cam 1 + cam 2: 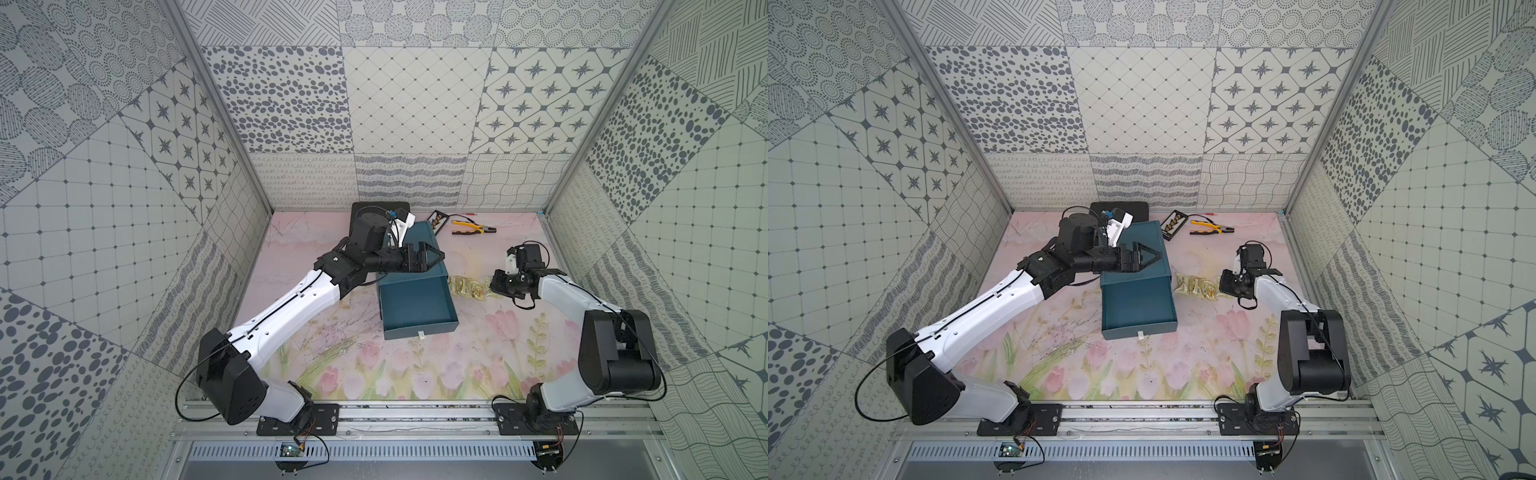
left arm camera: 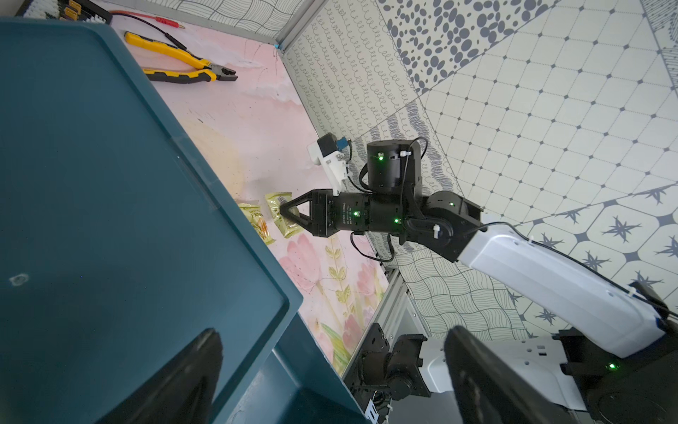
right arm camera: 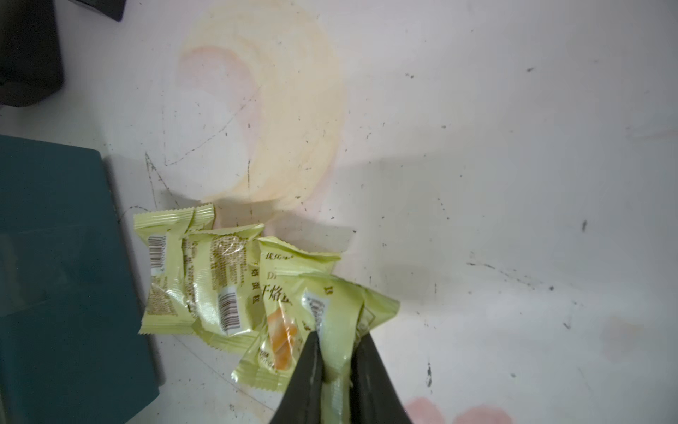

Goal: Take the cookies out of the drawer
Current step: Place the cookie at the center of the board.

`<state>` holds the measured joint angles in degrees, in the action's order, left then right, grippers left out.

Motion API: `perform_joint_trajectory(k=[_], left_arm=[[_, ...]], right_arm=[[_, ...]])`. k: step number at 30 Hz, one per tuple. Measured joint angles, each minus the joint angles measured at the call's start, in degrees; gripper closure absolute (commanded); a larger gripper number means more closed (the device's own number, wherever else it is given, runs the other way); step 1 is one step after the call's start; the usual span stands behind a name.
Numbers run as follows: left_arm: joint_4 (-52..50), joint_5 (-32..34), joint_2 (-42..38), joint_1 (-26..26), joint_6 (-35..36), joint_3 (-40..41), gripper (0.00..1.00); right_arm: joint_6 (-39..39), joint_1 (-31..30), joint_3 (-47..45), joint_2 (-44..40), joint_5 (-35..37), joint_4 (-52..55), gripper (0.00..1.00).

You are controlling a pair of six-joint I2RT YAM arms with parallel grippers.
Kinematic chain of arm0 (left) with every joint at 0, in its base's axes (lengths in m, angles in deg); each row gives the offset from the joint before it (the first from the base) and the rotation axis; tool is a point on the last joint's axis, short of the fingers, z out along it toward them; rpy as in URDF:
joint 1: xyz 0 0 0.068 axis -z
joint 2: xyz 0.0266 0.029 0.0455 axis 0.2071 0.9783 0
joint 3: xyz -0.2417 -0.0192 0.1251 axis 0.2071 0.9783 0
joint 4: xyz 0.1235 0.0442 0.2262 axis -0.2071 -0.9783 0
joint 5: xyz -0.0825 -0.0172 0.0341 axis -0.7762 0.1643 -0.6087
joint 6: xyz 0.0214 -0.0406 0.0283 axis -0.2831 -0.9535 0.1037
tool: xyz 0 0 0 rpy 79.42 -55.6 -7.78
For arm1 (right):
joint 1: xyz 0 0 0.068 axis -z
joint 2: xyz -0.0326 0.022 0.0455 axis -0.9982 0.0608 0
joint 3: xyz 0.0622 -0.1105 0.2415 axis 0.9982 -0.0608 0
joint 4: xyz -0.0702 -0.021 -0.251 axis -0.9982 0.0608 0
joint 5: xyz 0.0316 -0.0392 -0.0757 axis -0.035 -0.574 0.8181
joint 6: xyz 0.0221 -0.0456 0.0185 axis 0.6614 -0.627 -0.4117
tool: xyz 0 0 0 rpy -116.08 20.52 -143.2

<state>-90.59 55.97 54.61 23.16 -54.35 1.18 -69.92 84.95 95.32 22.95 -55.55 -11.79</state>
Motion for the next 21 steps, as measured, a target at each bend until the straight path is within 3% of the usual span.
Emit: perform_joint_trajectory(k=[8, 11, 14, 21], left_arm=[[-0.15, 2.34, -1.86, 0.0, 1.05, 0.02, 0.01], [-0.44, 3.1, -2.43, 0.0, 1.6, 0.09, 0.01], [-0.76, 4.04, -3.15, 0.0, 1.86, 0.28, 0.01], [-1.77, 6.16, -4.81, -0.04, 2.82, 0.85, 0.01]], right_arm=[[0.02, 0.02, -0.15, 4.26, 0.28, -2.54, 0.82], [0.55, 0.02, -0.15, 4.35, 0.17, -2.71, 0.72], [0.81, 0.02, -0.15, 4.42, -0.13, -2.75, 0.53], [1.7, 0.0, -0.15, 4.59, -0.98, -2.82, 0.4]])
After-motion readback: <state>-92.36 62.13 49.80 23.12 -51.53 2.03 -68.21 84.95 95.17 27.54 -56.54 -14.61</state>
